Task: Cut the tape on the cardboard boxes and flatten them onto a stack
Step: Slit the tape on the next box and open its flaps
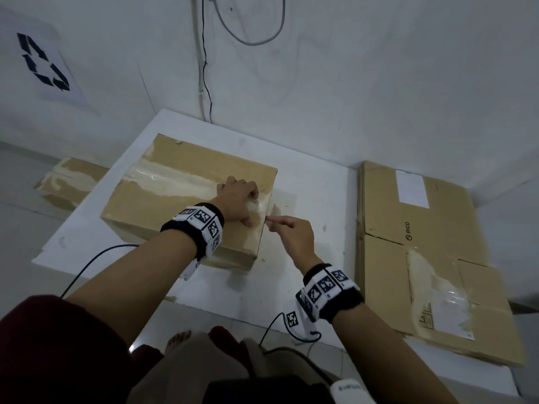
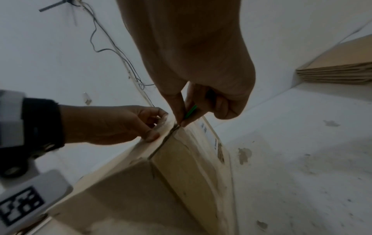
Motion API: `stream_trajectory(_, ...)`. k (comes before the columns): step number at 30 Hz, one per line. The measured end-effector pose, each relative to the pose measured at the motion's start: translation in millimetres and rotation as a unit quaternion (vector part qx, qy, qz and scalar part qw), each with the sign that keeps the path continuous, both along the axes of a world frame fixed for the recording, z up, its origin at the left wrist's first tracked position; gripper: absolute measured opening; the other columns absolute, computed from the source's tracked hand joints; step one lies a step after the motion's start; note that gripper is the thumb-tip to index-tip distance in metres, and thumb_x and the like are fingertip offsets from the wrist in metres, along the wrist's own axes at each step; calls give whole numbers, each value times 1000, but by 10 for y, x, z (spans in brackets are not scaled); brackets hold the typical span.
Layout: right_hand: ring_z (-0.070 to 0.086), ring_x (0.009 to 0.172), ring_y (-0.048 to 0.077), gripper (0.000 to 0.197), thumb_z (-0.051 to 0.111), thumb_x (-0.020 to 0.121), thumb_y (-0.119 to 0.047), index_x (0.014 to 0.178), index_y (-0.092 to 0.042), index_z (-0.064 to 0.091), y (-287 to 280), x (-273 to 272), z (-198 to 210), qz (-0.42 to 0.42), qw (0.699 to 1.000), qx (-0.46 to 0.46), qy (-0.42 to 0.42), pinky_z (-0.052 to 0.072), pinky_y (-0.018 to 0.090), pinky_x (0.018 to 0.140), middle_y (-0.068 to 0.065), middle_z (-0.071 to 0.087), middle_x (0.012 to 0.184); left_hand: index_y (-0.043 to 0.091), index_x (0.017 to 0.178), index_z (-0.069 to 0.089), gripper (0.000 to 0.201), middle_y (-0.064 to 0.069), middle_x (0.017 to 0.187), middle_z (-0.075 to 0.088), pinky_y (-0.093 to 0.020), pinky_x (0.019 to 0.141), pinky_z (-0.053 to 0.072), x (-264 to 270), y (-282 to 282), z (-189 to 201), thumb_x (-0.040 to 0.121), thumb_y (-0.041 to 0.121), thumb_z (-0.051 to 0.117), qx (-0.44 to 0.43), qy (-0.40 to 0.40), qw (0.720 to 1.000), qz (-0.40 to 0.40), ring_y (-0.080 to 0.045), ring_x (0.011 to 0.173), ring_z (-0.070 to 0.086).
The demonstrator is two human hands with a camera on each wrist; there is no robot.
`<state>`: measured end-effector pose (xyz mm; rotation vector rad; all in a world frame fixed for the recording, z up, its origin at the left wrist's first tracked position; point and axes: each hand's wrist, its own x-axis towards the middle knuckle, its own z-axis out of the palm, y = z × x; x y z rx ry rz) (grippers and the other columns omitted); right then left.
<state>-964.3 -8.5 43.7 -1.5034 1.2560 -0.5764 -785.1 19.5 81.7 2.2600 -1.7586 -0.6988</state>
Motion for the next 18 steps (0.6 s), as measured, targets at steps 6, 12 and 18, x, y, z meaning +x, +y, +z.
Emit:
stream_trajectory(6, 64, 83, 4, 17, 72, 86, -19, 103, -21, 76, -205, -48, 55, -70, 996, -15, -48, 50, 19, 80, -9, 73, 89, 25, 102, 44, 53, 9, 101, 41, -31, 71, 15, -4, -74, 346, 64, 18, 80, -142, -53, 988, -3, -16, 100, 29)
stream_trajectory(12, 47, 48, 4, 18, 70, 90, -29, 100, -15, 75, -475, -13, 229, -118, 989, -28, -89, 43, 24, 58, 3, 75, 93, 19, 85, 52, 32, 3, 83, 55, -32, 71, 25, -195, 144, 416, 73, 42, 70, -273, -139, 948, 83, -20, 82, 46)
stream_trajectory(18, 67, 85, 2, 26, 67, 90, -43, 103, -21, 73, -640, 98, 224, -53, 996, -48, -52, 48, 26, 81, -2, 76, 80, 12, 129, 42, 41, -16, 125, 47, -39, 94, 37, -309, 411, 159, 96, 36, 42, -32, -194, 980, 11, -32, 114, 45)
